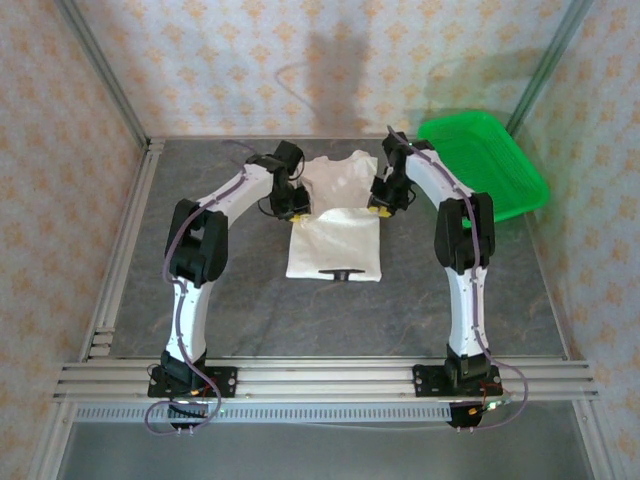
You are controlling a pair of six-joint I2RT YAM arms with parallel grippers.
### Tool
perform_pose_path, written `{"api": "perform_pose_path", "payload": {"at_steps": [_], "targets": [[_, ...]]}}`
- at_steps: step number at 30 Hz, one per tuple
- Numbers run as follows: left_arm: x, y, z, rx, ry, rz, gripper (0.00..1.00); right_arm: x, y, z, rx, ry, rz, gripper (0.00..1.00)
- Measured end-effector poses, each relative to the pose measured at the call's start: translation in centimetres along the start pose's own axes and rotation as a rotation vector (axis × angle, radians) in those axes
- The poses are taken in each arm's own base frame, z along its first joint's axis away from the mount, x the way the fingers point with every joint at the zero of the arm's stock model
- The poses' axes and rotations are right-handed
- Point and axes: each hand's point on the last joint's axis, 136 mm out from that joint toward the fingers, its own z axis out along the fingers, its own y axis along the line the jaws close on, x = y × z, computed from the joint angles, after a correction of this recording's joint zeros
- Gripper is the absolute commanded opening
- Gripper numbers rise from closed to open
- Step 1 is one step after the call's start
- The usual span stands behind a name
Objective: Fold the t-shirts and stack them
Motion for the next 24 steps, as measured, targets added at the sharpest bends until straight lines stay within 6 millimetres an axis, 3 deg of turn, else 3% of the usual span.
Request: {"api": "perform_pose_path", "payload": {"at_steps": [2, 4, 9, 13, 18, 21, 24], "targets": [[-0.6, -0.1, -0.4, 0.01, -0.013, -0.016, 0.57, -0.9, 0.3, -0.3, -0.017, -0.02, 0.009, 0.37], [-1.7, -0.2, -1.3, 0.022, -0.041, -0.031, 0.66, -1.7, 0.4, -1.0, -0.033, -0.043, 0.023, 0.38], [-3.7, 0.6, -4.3, 0.038, -0.116, -0.07, 0.72, -3.2, -0.4, -2.7, -0.061, -0.105, 0.049, 0.43], [-4.1, 0.3, -8.5, 0.072, -0.192, -0.068, 0.73, -1.7, -1.6, -4.5, -0.074, -0.134, 0.057, 0.5], [-0.5, 0.6, -12.1, 0.124, -0.221, -0.048, 0.73, 2.7, -1.7, -6.6, -0.157, -0.155, 0.037, 0.62], [2.5, 2.0, -11.7, 0.14, -0.183, -0.066, 0.73, 5.9, -2.0, -6.8, -0.214, -0.141, 0.037, 0.64], [5.8, 3.7, -9.8, 0.135, -0.116, -0.096, 0.72, 9.2, -3.0, -5.7, -0.257, -0.097, 0.058, 0.65]]}}
